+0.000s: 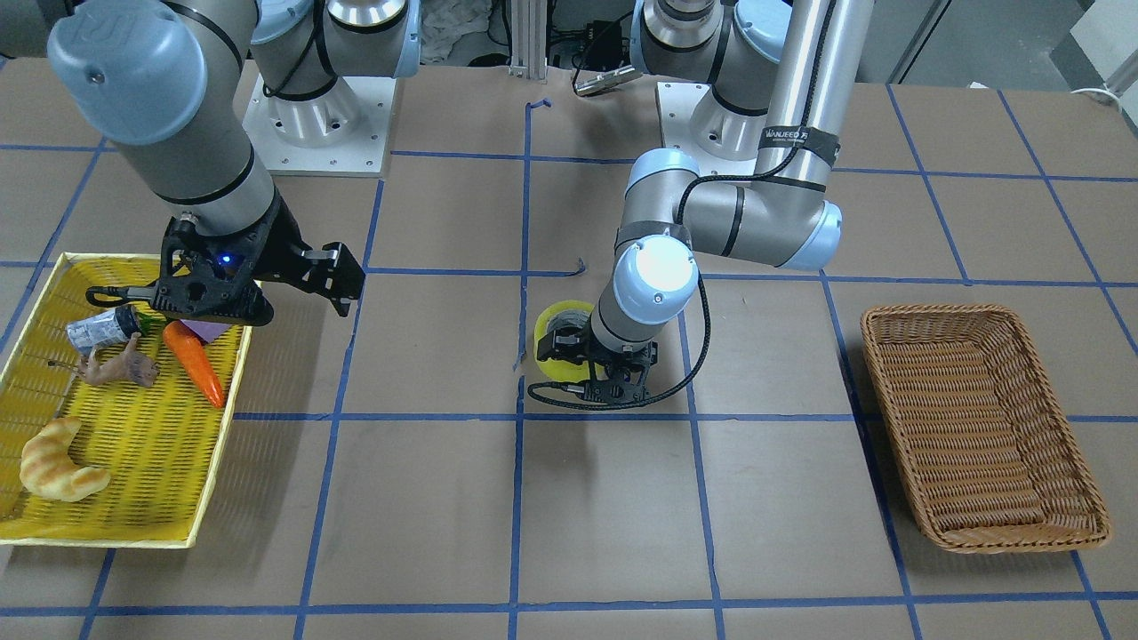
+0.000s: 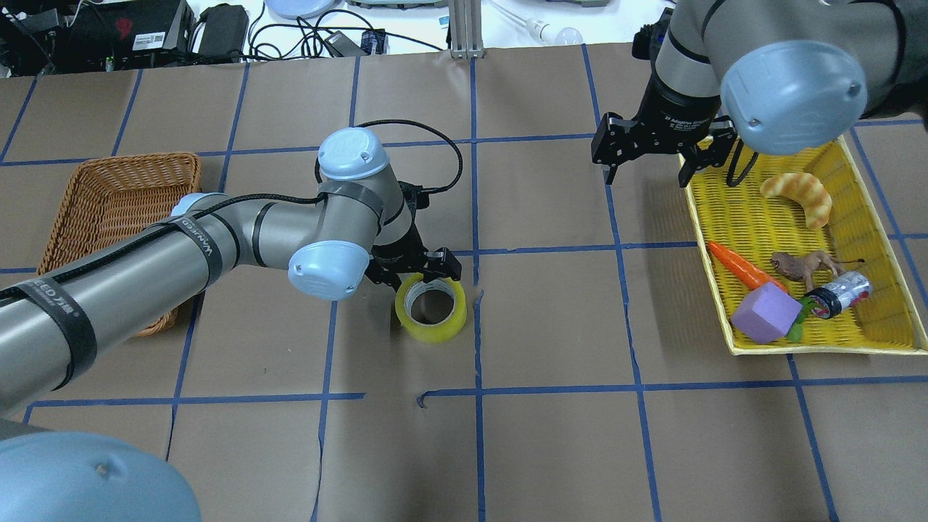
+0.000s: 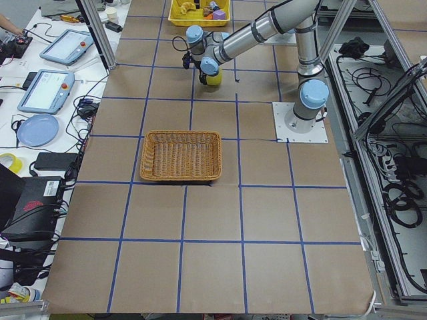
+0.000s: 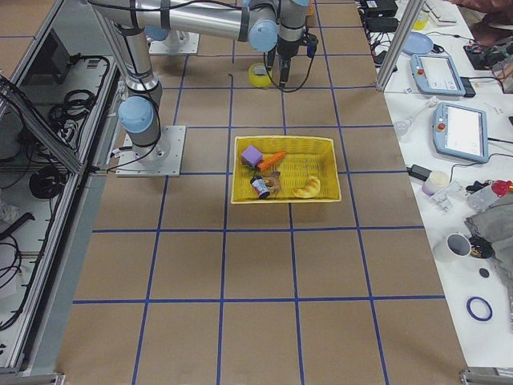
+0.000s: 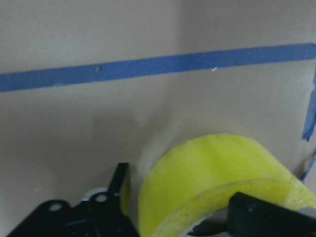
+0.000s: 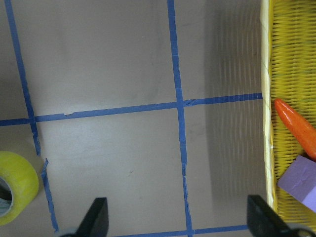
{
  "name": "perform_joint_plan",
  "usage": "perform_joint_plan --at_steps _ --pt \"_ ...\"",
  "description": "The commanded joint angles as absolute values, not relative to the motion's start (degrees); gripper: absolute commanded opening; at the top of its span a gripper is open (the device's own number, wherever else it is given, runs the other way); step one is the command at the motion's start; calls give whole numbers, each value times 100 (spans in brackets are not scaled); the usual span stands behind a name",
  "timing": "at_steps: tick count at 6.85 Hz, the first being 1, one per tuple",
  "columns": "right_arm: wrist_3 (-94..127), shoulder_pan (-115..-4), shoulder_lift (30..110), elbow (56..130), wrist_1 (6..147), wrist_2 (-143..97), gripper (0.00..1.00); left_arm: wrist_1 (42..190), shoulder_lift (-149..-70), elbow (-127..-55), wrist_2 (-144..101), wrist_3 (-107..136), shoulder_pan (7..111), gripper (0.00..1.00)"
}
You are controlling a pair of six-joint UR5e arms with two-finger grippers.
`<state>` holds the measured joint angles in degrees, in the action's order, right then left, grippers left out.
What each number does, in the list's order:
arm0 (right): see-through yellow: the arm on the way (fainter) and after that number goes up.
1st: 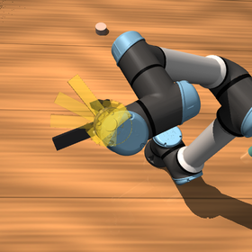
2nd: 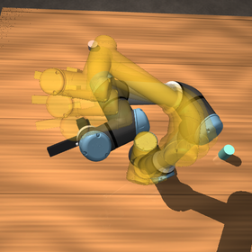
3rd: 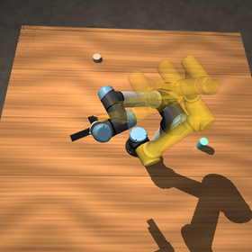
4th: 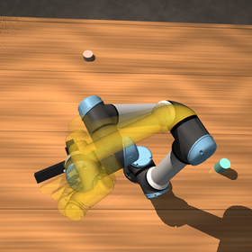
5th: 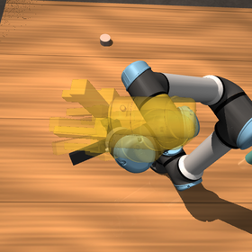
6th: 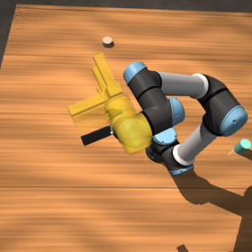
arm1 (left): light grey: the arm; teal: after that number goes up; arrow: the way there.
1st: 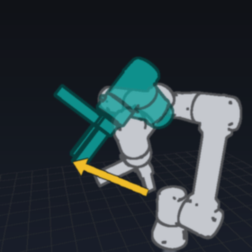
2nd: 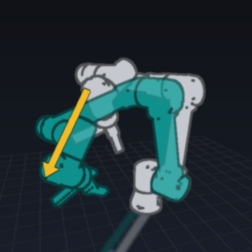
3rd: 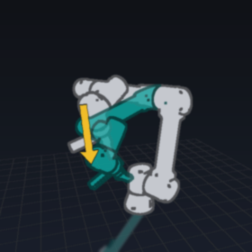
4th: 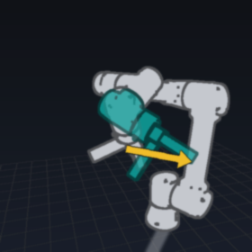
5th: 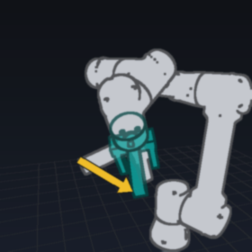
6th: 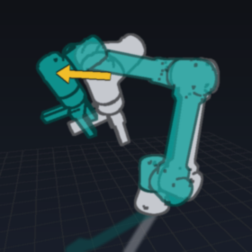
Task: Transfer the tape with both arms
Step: 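Grasp the tape roll's rim with the left gripper and lift it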
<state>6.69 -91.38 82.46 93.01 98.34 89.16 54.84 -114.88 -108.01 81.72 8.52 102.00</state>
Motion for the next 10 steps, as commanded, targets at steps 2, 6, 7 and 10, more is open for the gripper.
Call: perform_joint_plan --at_steps 2,6,7,10 --pt "668 -9141 8253 9308 9853 8921 100 5537 -11260 -10793 8130 1624 10274 81" --pt "659 -9141 8253 9308 9853 8921 100 5730 -11092 -10897 8121 1617 10292 83" --pt "659 -9141 8253 9308 9853 8921 100 5722 -11022 -11151 8147 1574 10301 81" --pt "659 -9141 8253 9308 9853 8930 100 5625 -11031 -11146 8130 1512 10222 21"
